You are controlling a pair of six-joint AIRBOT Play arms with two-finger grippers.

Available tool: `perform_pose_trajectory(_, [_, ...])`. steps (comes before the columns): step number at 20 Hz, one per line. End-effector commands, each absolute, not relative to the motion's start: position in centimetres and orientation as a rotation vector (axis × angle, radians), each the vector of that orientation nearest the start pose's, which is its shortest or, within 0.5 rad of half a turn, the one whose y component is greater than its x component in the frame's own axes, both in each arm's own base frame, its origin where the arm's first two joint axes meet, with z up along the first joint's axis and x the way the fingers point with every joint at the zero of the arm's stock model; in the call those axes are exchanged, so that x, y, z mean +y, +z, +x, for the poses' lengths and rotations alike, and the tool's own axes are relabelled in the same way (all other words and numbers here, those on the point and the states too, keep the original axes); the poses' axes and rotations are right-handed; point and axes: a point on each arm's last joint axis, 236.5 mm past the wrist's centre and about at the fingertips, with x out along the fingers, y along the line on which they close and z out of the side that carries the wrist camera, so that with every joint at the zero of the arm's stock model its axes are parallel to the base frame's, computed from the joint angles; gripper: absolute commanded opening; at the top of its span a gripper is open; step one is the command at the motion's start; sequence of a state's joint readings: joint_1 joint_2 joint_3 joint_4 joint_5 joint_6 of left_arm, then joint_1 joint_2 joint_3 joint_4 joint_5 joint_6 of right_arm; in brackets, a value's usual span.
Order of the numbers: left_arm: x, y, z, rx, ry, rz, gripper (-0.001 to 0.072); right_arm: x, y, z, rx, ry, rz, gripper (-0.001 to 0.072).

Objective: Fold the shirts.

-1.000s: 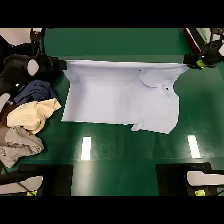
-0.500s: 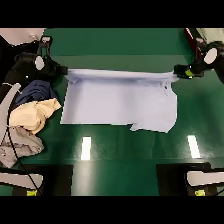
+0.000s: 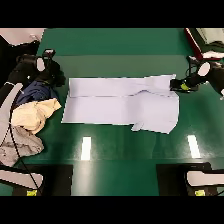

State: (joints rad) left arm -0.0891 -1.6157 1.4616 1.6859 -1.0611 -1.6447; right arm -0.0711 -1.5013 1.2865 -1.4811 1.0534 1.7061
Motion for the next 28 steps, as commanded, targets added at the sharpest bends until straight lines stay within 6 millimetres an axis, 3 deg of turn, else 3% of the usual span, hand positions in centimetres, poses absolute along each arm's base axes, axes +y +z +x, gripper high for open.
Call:
perform_pose_trajectory(1, [-1.4, -2.8, 44.7, 1.361, 0.038, 0.107, 0.043, -0.5, -2.7, 42.5, 1.312, -0.089, 0.278, 0.0392])
perform_pose_trajectory(7, [-5.5, -3.1, 38.0, 1.487, -0.129, -0.022, 0.043, -0.2, 3.2, 40.2, 1.256, -0.053, 0.241, 0.0392])
perform_pose_trajectory(12, [-5.4, -6.3, 31.7, 1.552, -0.124, -0.053, 0.0429, -0.2, 7.4, 39.6, 1.152, -0.035, 0.222, 0.0391])
perform_pose_trajectory(16, [-5.7, -8.2, 30.8, 1.557, -0.11, -0.092, 0.043, 0.2, 8.2, 39.2, 1.142, -0.024, 0.232, 0.0391])
perform_pose_trajectory(22, [-6.9, -8.5, 31.2, 1.536, -0.128, -0.151, 0.0427, 0.3, 7.8, 38.1, 1.191, -0.021, 0.231, 0.0391])
perform_pose_trajectory(23, [-7.0, -8.4, 31.1, 1.537, -0.129, -0.155, 0.0368, 0.4, 7.7, 37.7, 1.206, -0.021, 0.231, 0.0391])
perform_pose_trajectory(24, [-7.0, -8.4, 31.1, 1.538, -0.13, -0.155, 0.0186, 0.4, 7.5, 37.3, 1.225, -0.02, 0.229, 0.0391])
perform_pose_trajectory(25, [-6.9, -8.4, 31.1, 1.538, -0.13, -0.155, 0.0084, 0.4, 7.3, 36.8, 1.248, -0.012, 0.216, 0.0392])
perform_pose_trajectory(26, [-7.0, -8.4, 31.1, 1.538, -0.133, -0.153, 0.0029, 0.5, 6.9, 36.0, 1.284, -0.005, 0.207, 0.0391])
perform_pose_trajectory(28, [-7.0, -8.2, 31.1, 1.54, -0.148, -0.138, 0.0028, 0.3, 5.3, 33.6, 1.369, -0.018, 0.195, 0.0391])
